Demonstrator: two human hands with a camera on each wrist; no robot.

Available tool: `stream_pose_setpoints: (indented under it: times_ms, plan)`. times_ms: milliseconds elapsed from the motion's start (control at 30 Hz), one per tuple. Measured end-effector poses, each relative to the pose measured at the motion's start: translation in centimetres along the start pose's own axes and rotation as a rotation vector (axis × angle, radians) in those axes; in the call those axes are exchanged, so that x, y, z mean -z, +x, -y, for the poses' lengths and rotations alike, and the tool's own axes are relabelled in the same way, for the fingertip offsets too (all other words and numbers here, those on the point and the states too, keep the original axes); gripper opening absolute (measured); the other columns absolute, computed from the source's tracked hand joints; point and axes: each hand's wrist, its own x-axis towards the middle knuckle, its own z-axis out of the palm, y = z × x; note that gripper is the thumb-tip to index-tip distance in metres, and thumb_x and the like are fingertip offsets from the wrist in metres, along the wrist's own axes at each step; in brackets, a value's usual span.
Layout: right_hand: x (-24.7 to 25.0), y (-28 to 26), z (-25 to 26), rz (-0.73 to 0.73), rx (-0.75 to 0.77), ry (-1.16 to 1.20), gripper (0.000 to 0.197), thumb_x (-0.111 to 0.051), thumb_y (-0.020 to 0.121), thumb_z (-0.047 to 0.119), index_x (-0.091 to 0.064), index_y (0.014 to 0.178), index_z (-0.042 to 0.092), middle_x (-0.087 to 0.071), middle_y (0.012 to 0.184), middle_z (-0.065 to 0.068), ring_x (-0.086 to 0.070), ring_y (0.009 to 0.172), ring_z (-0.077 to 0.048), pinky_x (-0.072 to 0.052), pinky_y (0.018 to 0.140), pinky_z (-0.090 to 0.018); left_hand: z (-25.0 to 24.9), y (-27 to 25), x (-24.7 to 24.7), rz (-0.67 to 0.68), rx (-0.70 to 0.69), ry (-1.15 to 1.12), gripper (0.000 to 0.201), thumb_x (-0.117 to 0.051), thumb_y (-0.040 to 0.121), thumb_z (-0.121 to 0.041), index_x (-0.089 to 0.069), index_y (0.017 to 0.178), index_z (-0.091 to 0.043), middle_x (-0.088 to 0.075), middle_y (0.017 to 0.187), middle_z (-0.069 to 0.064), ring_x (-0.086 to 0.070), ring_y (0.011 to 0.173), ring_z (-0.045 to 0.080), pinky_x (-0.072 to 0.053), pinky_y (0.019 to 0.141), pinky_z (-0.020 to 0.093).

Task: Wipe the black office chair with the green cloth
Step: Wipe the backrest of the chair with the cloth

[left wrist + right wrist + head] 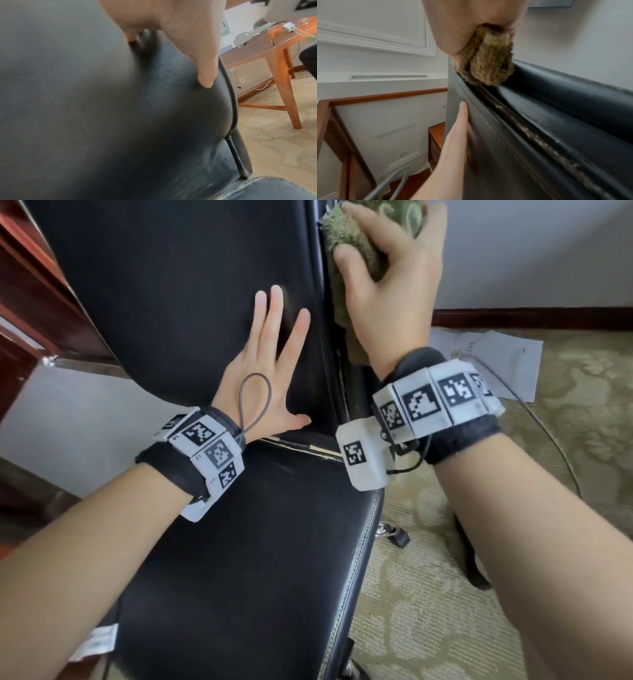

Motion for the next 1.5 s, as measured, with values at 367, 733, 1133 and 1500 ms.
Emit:
stream_pose_setpoints:
  times_ms: [367,733,1133,1500]
  plan:
    - [4.7,-11.6,-8.1,0.394,-0.135,-0.155,0.038,-0.069,0.082,0.008,-0.064,0.119,0.015,-0.043,0.122,-0.017,-0.043,0.111,-0.014,-0.024,0.102,-0.003,0.1,-0.3,-0.2,-0.008,-0.013,0.001,0.131,-0.083,0.051,-0.052,-0.003,0.146,-0.011,-0.011,0.15,0.035,-0.01,0.141,0.046,-0.049,0.089,0.037]
    - [3.3,-8.2,-3.9,0.115,-0.166,0.015,0.04,-0.069,0.081,0.012,-0.06,0.119,0.02,-0.042,0.112,-0.008,-0.045,0.105,-0.007,-0.034,0.102,-0.013,0.1,-0.2,-1.0,-0.043,0.016,-0.037,0.126,-0.083,0.055,-0.049,-0.003,0.145,-0.012,-0.009,0.15,0.035,-0.009,0.141,0.046,-0.051,0.087,0.038]
    - [3.9,-17.1,-10.6,0.298,-0.623,-0.163,0.039,-0.075,0.077,0.012,-0.066,0.115,0.019,-0.047,0.118,-0.004,-0.048,0.11,-0.015,-0.03,0.104,-0.01,-0.1,0.2,-1.5,-0.069,0.038,-0.059,0.123,-0.079,0.058,-0.055,-0.002,0.145,-0.014,-0.01,0.15,0.034,-0.009,0.141,0.046,-0.05,0.086,0.032]
    - [2.7,-13.9,-6.1,0.044,-0.644,0.221,0.045,-0.073,0.079,0.009,-0.058,0.107,0.041,-0.045,0.12,-0.009,-0.049,0.114,-0.009,-0.039,0.104,-0.019,0.3,0.0,-1.8,-0.095,0.029,-0.1,0.118,-0.074,0.06,-0.059,-0.002,0.144,-0.018,-0.01,0.15,0.034,-0.009,0.141,0.045,-0.047,0.092,0.032]
